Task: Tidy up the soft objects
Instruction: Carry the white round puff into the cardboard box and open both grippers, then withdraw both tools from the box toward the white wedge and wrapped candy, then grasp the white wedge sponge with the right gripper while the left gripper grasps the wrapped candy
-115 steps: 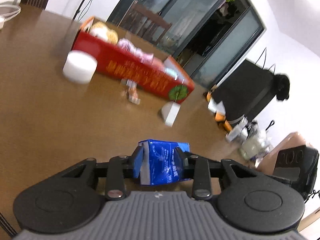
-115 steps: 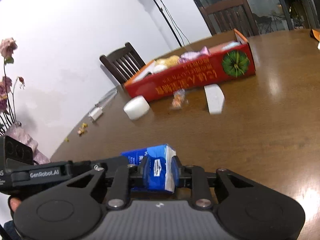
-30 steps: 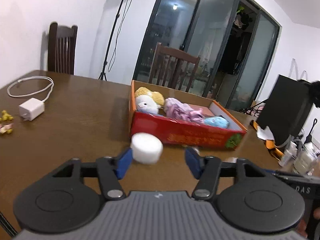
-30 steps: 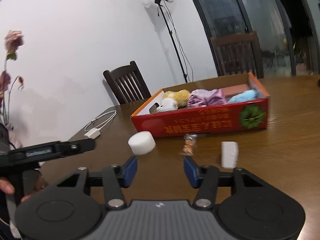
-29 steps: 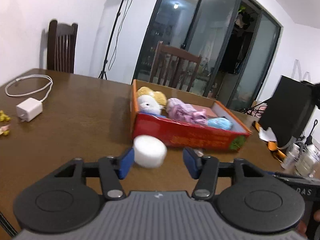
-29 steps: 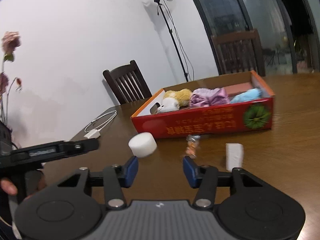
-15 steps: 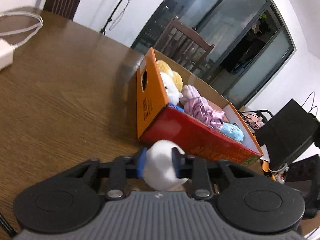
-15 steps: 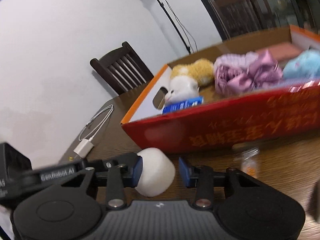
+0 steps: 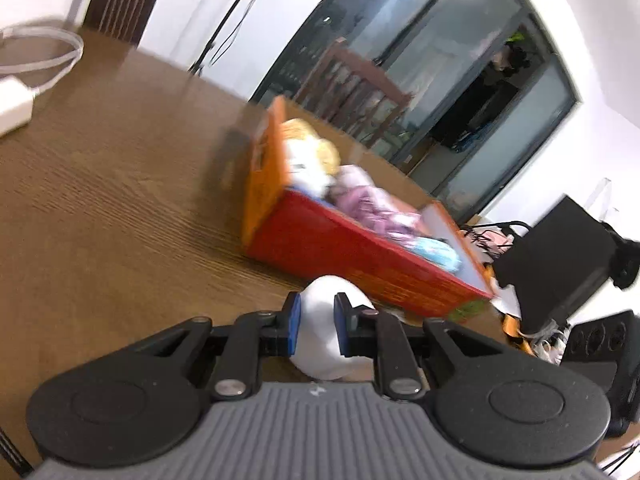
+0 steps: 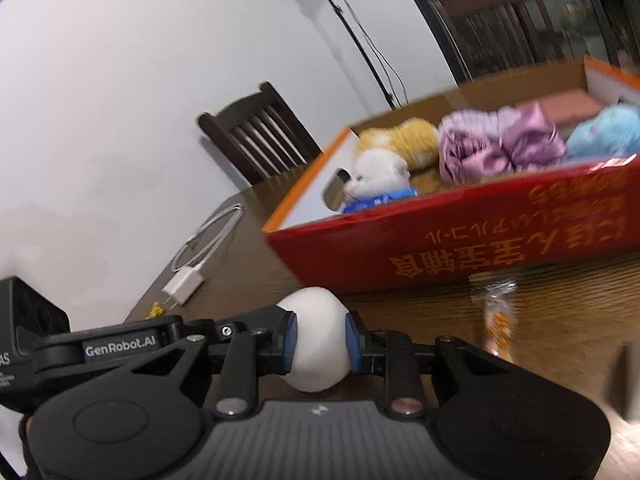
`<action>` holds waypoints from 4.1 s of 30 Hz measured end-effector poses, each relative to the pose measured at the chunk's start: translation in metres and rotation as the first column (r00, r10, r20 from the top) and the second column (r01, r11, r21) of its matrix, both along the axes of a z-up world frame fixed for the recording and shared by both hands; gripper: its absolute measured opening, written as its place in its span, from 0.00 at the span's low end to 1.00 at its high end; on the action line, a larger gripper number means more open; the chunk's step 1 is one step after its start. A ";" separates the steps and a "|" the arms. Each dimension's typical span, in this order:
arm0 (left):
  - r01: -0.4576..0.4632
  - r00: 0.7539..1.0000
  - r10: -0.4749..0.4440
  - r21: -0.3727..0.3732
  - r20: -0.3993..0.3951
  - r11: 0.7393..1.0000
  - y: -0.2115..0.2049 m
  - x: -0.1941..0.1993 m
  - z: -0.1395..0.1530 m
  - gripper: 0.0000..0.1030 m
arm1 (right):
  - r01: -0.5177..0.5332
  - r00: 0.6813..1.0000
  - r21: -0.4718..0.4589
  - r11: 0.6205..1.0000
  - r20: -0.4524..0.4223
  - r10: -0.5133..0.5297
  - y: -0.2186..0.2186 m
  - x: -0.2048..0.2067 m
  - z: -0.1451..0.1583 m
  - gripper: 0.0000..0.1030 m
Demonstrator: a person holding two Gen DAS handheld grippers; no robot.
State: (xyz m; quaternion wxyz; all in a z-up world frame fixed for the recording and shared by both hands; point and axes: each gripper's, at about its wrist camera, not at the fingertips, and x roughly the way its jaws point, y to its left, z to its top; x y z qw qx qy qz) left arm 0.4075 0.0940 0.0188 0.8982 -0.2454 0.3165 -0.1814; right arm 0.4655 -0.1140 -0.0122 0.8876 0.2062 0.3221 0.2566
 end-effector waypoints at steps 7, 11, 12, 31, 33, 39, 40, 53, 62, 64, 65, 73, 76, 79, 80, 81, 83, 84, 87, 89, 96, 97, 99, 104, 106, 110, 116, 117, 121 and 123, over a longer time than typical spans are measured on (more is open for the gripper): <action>0.087 0.995 -0.085 -0.051 0.046 0.995 -0.044 -0.086 0.009 0.18 | 0.003 0.999 0.044 0.999 0.032 -0.005 -0.058 -0.098 0.019 0.24; 0.151 0.987 -0.150 -0.013 0.051 0.989 -0.071 -0.100 0.014 0.18 | 0.040 0.999 0.024 0.999 0.022 -0.040 -0.083 -0.131 0.019 0.24; 0.157 0.986 -0.157 -0.010 0.058 0.987 -0.075 -0.103 0.016 0.18 | 0.050 0.998 0.027 0.998 0.026 -0.051 -0.088 -0.136 0.019 0.24; 0.144 0.970 -0.150 0.045 0.194 0.989 -0.087 0.051 0.107 0.18 | 0.053 0.982 0.067 0.996 0.180 -0.064 -0.106 0.002 0.111 0.24; 0.143 0.983 -0.145 0.030 0.114 0.989 -0.085 0.086 0.097 0.18 | 0.057 0.993 0.074 0.996 0.102 -0.064 -0.104 0.038 0.106 0.24; 0.126 0.989 -0.115 0.116 -0.095 0.985 -0.091 0.148 0.038 0.17 | 0.083 0.981 0.045 0.996 -0.182 -0.074 -0.090 0.119 0.045 0.24; 0.138 0.985 -0.122 0.135 -0.118 0.981 -0.091 0.151 0.028 0.17 | 0.089 0.971 0.039 0.995 -0.227 -0.078 -0.089 0.123 0.034 0.25; 0.166 0.984 -0.144 0.266 -0.101 0.949 -0.094 0.144 0.024 0.37 | 0.056 0.969 -0.099 0.994 -0.236 -0.078 -0.077 0.134 0.016 0.26; 0.034 0.990 -0.078 0.345 0.115 0.938 -0.059 0.079 0.114 0.53 | 0.111 0.993 -0.172 0.979 -0.011 -0.114 -0.111 0.076 0.110 0.58; -0.021 0.983 -0.053 0.398 0.175 0.917 -0.052 0.053 0.131 0.59 | 0.130 0.991 -0.227 0.965 0.054 -0.121 -0.122 0.053 0.132 0.62; -0.051 0.979 -0.038 0.415 0.202 0.908 -0.048 0.040 0.137 0.67 | 0.146 0.988 -0.256 0.955 0.087 -0.128 -0.128 0.041 0.142 0.66; -0.323 0.873 0.080 0.447 0.481 0.834 -0.054 -0.048 0.151 1.00 | 0.301 0.906 -0.216 0.929 0.367 -0.208 -0.161 -0.051 0.169 0.95; -0.311 0.874 0.075 0.434 0.480 0.845 -0.058 -0.062 0.154 1.00 | 0.348 0.866 -0.224 0.910 0.448 -0.220 -0.158 -0.075 0.171 0.96; -0.319 0.868 0.086 0.415 0.490 0.852 -0.060 -0.074 0.155 1.00 | 0.349 0.861 -0.218 0.911 0.460 -0.219 -0.158 -0.086 0.176 0.96; -0.322 0.866 0.088 0.414 0.492 0.852 -0.061 -0.077 0.154 1.00 | 0.352 0.858 -0.211 0.912 0.463 -0.224 -0.158 -0.089 0.177 0.96; -0.326 0.866 0.095 0.411 0.491 0.851 -0.061 -0.081 0.152 1.00 | 0.354 0.856 -0.207 0.912 0.466 -0.226 -0.158 -0.092 0.178 0.96; -0.335 0.869 0.113 0.407 0.481 0.850 -0.057 -0.092 0.143 1.00 | 0.366 0.851 -0.200 0.909 0.467 -0.240 -0.156 -0.098 0.174 0.96; -0.333 0.873 0.115 0.406 0.474 0.851 -0.056 -0.099 0.137 1.00 | 0.371 0.851 -0.196 0.908 0.462 -0.248 -0.156 -0.104 0.170 0.97; -0.315 0.893 0.108 0.436 0.436 0.843 -0.055 -0.121 0.113 1.00 | 0.347 0.872 -0.207 0.915 0.431 -0.233 -0.156 -0.129 0.148 0.98; -0.302 0.906 0.101 0.459 0.412 0.836 -0.054 -0.137 0.095 1.00 | 0.319 0.888 -0.221 0.922 0.410 -0.209 -0.156 -0.149 0.129 0.98; -0.294 0.928 0.131 0.469 0.349 0.833 -0.057 -0.205 0.039 1.00 | 0.311 0.912 -0.246 0.918 0.350 -0.215 -0.163 -0.212 0.060 0.98; -0.297 0.931 0.141 0.478 0.336 0.827 -0.057 -0.209 0.033 1.00 | 0.323 0.911 -0.254 0.912 0.343 -0.227 -0.164 -0.221 0.052 0.98; -0.269 0.945 0.133 0.481 0.298 0.834 -0.057 -0.208 0.027 1.00 | 0.352 0.909 -0.240 0.905 0.320 -0.269 -0.168 -0.233 0.038 0.99; -0.238 0.959 0.122 0.494 0.256 0.836 -0.065 -0.184 0.021 1.00 | 0.326 0.928 -0.250 0.912 0.269 -0.258 -0.168 -0.225 0.021 0.99; -0.218 0.963 0.105 0.488 0.248 0.845 -0.073 -0.173 0.018 1.00 | 0.329 0.929 -0.250 0.911 0.261 -0.263 -0.162 -0.216 0.019 0.98; -0.143 0.976 0.038 0.498 0.215 0.856 -0.092 -0.147 0.014 1.00 | 0.292 0.947 -0.278 0.915 0.222 -0.234 -0.150 -0.190 0.011 0.94; -0.083 0.979 -0.025 0.505 0.204 0.859 -0.123 -0.091 0.006 0.86 | 0.238 0.964 -0.344 0.908 0.199 -0.178 -0.128 -0.126 0.006 0.79; -0.069 0.980 -0.034 0.496 0.196 0.866 -0.127 -0.079 0.005 0.83 | 0.229 0.967 -0.352 0.908 0.186 -0.171 -0.125 -0.115 0.004 0.78; 0.015 0.990 -0.076 0.444 0.120 0.896 -0.141 -0.032 -0.003 0.67 | 0.189 0.981 -0.339 0.922 0.111 -0.160 -0.122 -0.070 -0.001 0.67; 0.049 0.992 -0.095 0.449 0.080 0.892 -0.150 -0.008 -0.008 0.57 | 0.173 0.984 -0.328 0.928 0.083 -0.155 -0.122 -0.051 -0.003 0.62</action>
